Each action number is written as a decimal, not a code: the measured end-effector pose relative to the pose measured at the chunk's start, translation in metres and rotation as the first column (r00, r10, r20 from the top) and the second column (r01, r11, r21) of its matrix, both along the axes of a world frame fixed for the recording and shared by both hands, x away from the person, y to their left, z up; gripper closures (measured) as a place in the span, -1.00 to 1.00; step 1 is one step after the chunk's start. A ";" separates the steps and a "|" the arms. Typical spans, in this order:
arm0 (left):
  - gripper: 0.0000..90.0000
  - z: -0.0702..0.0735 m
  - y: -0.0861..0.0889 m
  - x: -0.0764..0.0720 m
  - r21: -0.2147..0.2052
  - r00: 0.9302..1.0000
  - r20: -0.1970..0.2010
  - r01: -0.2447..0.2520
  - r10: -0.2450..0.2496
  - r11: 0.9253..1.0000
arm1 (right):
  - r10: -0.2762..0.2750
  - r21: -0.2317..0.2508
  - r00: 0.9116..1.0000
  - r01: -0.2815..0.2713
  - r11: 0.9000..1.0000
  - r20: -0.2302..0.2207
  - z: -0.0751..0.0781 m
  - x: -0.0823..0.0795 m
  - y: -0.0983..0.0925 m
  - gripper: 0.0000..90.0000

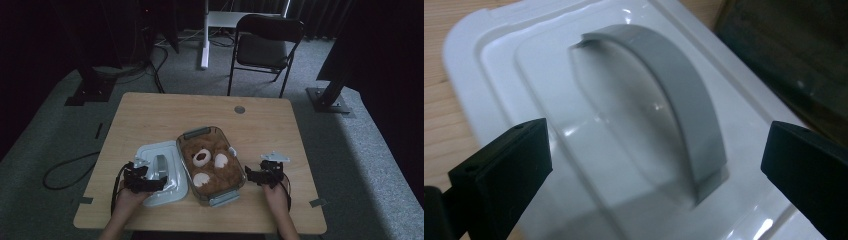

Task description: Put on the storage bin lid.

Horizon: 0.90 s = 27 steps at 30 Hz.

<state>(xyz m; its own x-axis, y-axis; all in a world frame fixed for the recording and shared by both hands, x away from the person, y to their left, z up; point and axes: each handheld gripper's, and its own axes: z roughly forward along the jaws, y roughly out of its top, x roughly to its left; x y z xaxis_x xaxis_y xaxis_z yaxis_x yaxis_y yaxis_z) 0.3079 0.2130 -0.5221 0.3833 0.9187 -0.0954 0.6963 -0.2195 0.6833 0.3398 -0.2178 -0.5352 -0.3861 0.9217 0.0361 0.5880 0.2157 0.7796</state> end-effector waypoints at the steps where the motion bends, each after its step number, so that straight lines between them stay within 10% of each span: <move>1: -0.99 0.000 -0.002 0.002 -0.001 1.000 0.000 0.003 -0.003 1.000 | -0.002 -0.003 1.000 0.002 1.000 0.000 0.000 0.000 0.000 -0.76; 14: -0.61 -0.004 -0.016 0.023 0.010 1.000 0.012 -0.013 0.012 1.000 | -0.014 -0.008 1.000 0.014 1.000 0.025 0.005 -0.003 0.002 -0.76; 20: 0.19 -0.009 -0.008 0.026 -0.104 1.000 0.001 -0.012 0.012 0.995 | -0.005 0.004 0.999 0.005 1.000 0.034 0.007 -0.005 0.004 -0.76; 27: 0.49 -0.008 0.002 0.026 -0.163 1.000 -0.009 -0.031 0.029 0.986 | 0.028 0.006 0.999 -0.028 1.000 0.022 0.005 -0.004 0.013 -0.76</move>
